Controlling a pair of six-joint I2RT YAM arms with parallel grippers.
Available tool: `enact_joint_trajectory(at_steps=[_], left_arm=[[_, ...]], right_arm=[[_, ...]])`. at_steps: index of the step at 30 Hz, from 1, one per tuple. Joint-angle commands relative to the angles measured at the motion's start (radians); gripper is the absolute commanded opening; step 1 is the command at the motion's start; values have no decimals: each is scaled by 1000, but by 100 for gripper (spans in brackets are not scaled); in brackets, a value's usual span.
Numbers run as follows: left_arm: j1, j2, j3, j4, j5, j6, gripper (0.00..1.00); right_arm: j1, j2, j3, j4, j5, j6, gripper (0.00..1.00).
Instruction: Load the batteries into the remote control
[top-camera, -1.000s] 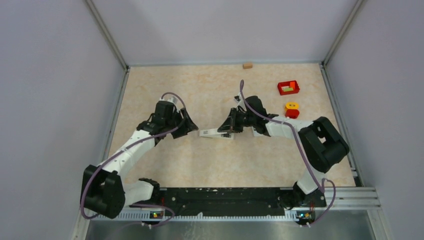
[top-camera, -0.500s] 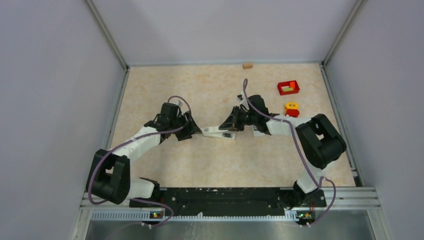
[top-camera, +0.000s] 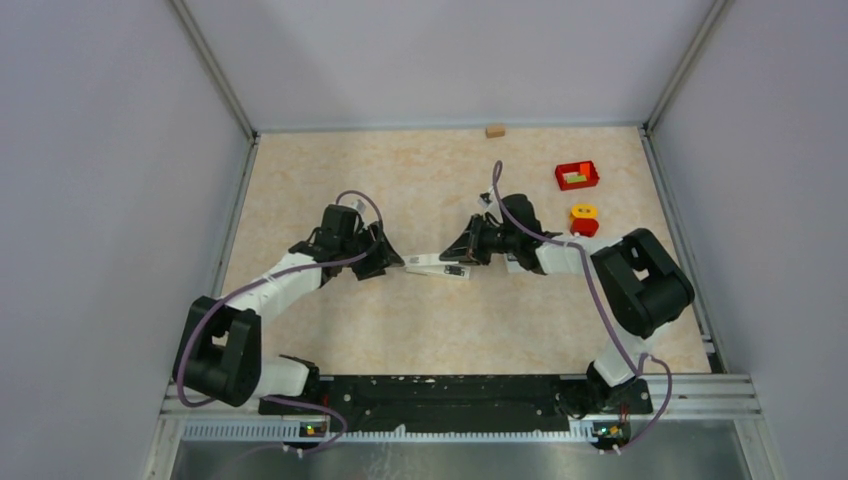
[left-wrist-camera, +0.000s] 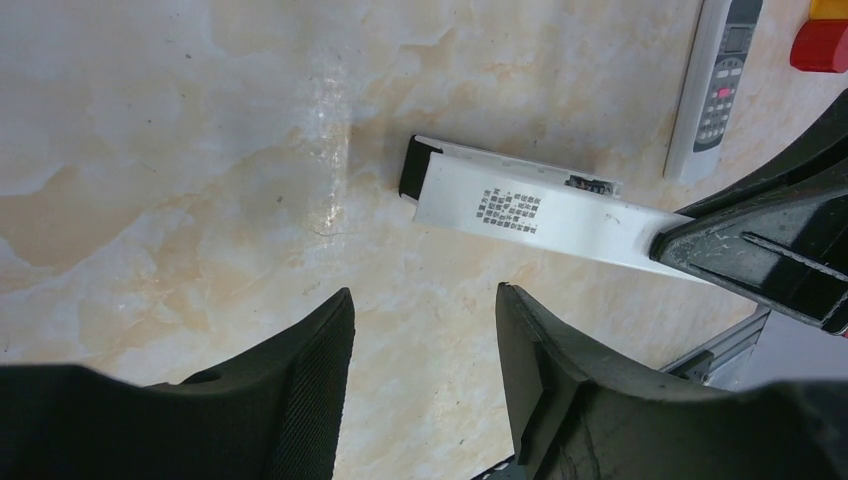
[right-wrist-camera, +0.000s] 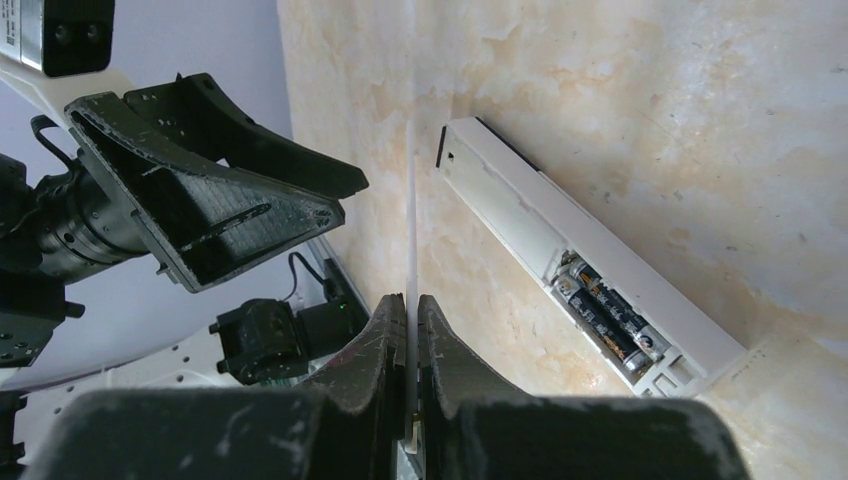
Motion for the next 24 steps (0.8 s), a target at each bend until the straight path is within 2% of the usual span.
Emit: enact_joint_trajectory(at_steps=[1,19,24], left_arm=[[2,18,-8,41,3,-1,57],[2,46,0,54,16,-4,51],[2,48,0,55,18,-4,51]], right_arm=[[-18,-45,-17,10,19,6,0],[-48,-46,-64,24,39,29,0],[-51,-44,-101,172,-16,89,0]])
